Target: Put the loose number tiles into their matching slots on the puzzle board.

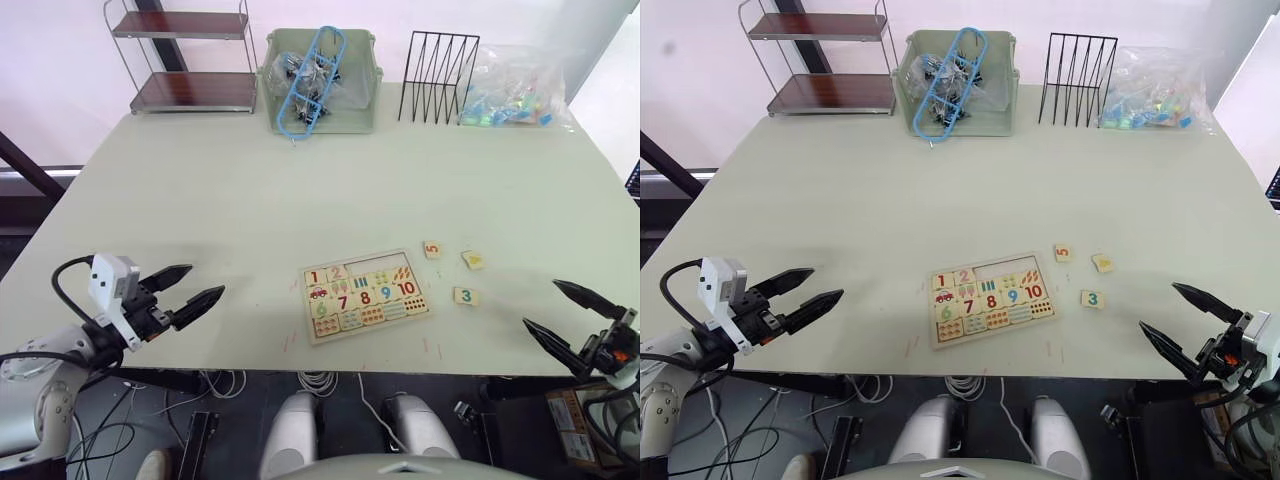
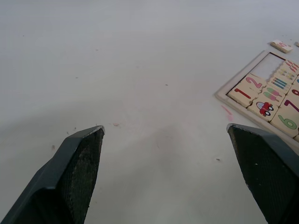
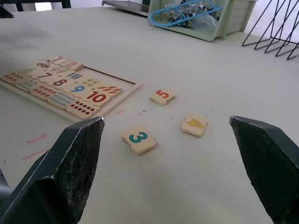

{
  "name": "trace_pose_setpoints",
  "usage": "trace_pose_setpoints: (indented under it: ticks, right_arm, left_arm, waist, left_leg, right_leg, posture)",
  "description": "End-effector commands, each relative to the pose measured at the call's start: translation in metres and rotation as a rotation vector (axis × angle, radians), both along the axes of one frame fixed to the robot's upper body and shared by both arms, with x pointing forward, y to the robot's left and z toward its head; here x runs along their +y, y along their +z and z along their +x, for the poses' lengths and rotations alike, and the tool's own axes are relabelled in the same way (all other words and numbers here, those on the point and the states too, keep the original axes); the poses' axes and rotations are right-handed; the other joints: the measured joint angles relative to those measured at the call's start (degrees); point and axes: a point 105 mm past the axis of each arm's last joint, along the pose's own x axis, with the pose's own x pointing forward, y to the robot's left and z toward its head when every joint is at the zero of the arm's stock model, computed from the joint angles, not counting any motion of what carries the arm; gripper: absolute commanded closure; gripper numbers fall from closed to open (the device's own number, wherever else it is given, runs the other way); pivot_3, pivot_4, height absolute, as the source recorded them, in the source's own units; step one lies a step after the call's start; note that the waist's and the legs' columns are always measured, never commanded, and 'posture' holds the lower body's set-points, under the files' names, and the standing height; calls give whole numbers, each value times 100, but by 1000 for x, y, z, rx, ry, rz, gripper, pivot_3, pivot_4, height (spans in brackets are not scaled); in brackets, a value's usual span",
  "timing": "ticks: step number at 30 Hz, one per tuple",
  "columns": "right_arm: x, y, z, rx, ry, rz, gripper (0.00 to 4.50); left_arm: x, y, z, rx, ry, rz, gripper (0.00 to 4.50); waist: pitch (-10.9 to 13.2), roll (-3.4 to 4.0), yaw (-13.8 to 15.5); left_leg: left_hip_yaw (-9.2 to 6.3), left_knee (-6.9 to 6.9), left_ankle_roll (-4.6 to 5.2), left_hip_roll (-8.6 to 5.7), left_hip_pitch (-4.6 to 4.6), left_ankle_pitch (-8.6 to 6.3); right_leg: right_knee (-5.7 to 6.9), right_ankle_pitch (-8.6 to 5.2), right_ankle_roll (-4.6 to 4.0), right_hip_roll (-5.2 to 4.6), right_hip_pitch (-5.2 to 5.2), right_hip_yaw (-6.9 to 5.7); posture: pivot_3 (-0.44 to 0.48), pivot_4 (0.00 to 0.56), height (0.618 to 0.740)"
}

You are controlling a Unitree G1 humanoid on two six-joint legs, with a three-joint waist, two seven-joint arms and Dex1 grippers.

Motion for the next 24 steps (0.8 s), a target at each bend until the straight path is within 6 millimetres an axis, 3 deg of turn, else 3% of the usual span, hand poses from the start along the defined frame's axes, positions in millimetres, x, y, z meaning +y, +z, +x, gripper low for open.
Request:
trace_pose_setpoints:
  ticks: [1, 12, 24]
  right_arm:
    - [-9, 9, -3, -39, -39, -33, 0]
    - [-20, 6, -10, -5, -48, -54, 0]
    - [-35, -4, -17, 28, -63, -60, 0]
  left_arm:
    - [0, 6, 4, -38, -22, 7, 36]
    - [-12, 0, 4, -64, -69, -23, 36]
    - [-9, -8, -2, -69, -107, -3, 36]
  waist:
    - [0, 0, 2]
    - [-2, 0, -3]
    - [-2, 0, -4]
  left_leg:
    - [0, -2, 0, -2, 0, 0]
    - [1, -1, 0, -2, 3, 0]
    - [1, -1, 0, -1, 3, 0]
  right_leg:
    - [0, 0, 0, 2, 0, -1]
    - [1, 0, 1, 5, 0, -1]
    - [-1, 0, 1, 4, 0, 0]
  posture:
    - [0, 150, 740]
    - [0, 150, 740]
    - [0, 150, 740]
